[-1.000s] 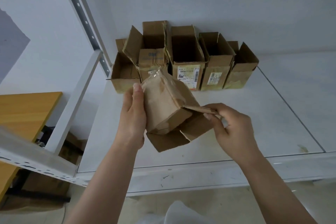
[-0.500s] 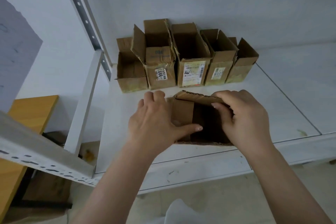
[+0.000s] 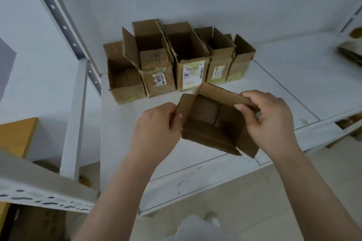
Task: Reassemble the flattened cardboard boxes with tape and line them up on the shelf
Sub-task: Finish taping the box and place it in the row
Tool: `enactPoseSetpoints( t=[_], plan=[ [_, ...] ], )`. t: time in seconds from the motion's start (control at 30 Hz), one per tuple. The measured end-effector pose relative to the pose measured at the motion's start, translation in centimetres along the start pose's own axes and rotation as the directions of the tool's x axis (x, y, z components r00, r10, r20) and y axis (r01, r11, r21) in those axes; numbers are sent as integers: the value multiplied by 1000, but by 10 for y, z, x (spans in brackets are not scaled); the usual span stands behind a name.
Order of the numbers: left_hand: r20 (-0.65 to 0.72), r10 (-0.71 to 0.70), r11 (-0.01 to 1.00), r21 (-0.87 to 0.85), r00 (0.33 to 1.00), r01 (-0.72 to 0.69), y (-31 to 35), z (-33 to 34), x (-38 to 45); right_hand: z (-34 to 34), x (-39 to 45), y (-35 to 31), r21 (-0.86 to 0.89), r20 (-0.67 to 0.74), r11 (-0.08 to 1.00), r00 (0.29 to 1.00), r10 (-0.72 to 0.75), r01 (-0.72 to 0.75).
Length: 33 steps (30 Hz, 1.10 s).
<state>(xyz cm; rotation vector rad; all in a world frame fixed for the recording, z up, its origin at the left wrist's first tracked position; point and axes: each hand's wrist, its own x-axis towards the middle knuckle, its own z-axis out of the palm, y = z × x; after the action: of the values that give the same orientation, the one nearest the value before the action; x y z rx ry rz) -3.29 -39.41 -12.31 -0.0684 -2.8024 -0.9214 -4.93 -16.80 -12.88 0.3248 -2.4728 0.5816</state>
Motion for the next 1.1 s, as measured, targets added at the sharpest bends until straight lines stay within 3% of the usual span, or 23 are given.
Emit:
enactPoseSetpoints(
  t=[0.1, 0.27, 0.4, 0.53, 0.73, 0.93, 1.1],
  plan=[
    [-110, -14, 993, -121, 994, 1, 2, 6, 8, -4, 2, 6, 108, -29, 992, 997, 76, -72],
    [-197, 43, 987, -145, 979, -73, 11, 10, 29, -9, 9, 31, 276, 46, 883, 923, 381, -379],
    [-189, 144, 986, -61, 971, -158, 30, 17, 54, -14, 16, 62, 275, 108, 913, 954, 281, -300],
    [-135, 150, 988, -27, 979, -155, 61, 39, 89, -22, 28, 106, 323, 77, 924, 979, 191, -206],
    [-77, 134, 986, -93, 988, -141, 133, 99, 138, -41, 50, 206, 220, 129, 912, 937, 326, -347],
    [-104, 142, 983, 130, 984, -128, 163, 152, 191, -34, 89, 295, 263, 173, 818, 859, 482, -512],
    [-63, 110, 907, 415, 992, -74, 158, 190, 229, 5, 126, 336, 264, 226, 740, 786, 576, -619]
  ],
)
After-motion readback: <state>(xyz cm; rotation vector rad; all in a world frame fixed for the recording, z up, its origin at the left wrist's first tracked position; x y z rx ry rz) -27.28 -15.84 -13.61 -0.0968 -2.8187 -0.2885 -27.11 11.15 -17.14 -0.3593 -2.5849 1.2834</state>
